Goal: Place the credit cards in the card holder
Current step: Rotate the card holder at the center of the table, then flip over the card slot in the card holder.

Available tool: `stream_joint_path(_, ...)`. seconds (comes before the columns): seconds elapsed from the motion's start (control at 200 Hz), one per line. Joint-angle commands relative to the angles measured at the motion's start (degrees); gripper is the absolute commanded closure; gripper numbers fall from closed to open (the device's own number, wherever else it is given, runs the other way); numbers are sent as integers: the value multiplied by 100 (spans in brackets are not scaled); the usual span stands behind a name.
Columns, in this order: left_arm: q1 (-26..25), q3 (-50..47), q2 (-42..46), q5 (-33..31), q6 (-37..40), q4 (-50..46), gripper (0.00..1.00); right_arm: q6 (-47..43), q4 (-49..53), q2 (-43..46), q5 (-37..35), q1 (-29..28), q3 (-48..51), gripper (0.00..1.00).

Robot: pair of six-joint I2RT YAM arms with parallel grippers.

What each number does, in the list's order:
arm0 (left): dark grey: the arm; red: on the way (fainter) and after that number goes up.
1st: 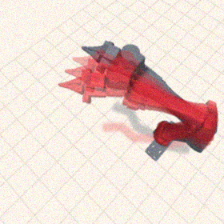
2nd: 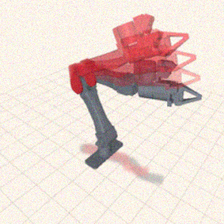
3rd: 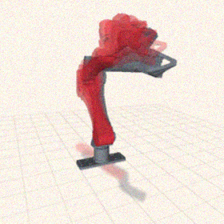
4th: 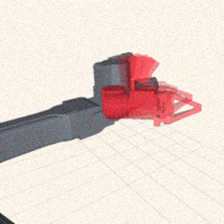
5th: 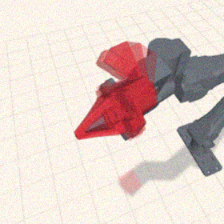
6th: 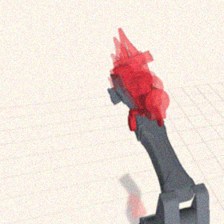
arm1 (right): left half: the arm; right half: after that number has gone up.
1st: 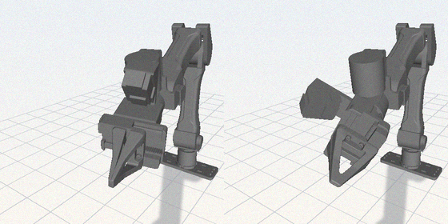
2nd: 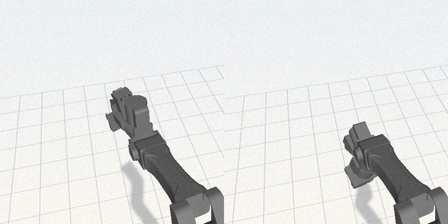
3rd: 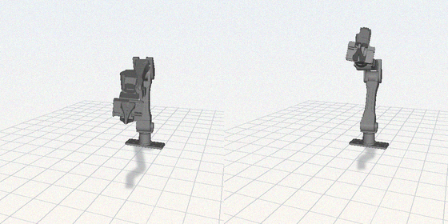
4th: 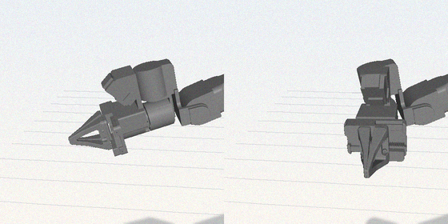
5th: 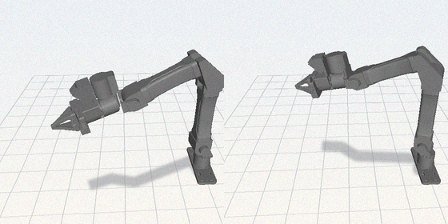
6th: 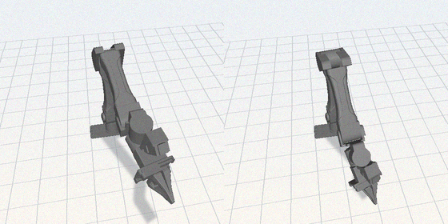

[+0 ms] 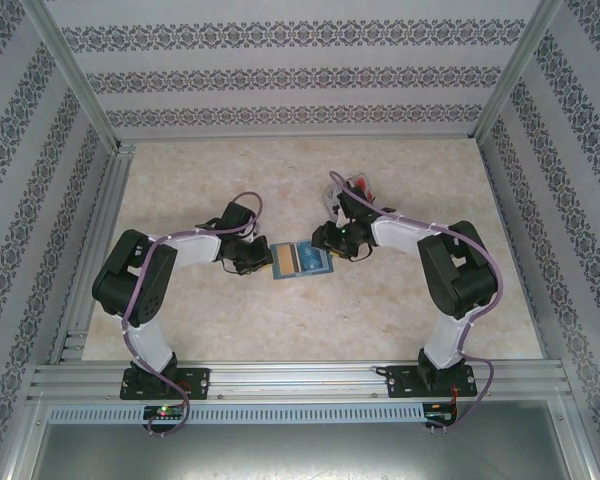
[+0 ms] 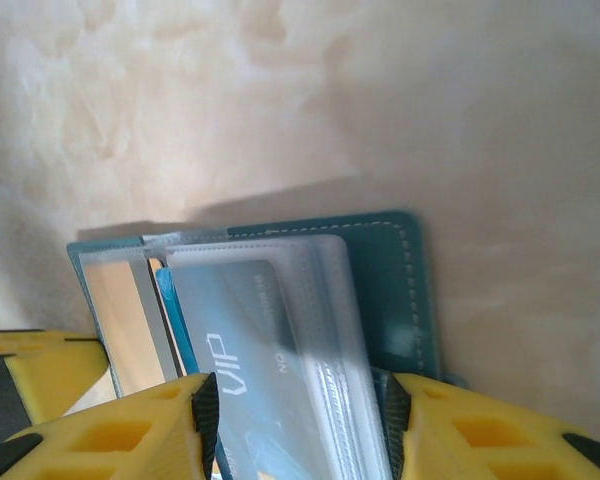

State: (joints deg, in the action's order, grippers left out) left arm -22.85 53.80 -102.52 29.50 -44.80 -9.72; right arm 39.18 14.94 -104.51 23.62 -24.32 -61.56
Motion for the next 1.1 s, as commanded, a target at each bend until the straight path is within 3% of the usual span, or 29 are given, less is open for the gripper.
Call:
stream_joint_path(0.0,-70,377,35,-271,191,-514,96,-395,544,220,-68,6,-223,50)
stream_joint_path(0.15,-75,786,179,-329,214,-708,96,-591,719,603,31,8,-179,51)
stream_joint_path(0.315,-142,1107,52,-34,-36,-531,95,-732,707,393,483,-2,-252,51)
stream_joint_path(0.545,-440,1493,-422,420,-257,-372,97,-719,647,111,572,-51,-299,51)
stream_joint_path(1.094,-642,1682,-1110,540,-258,-329,100,-862,892,-242,429,-150,-499,51)
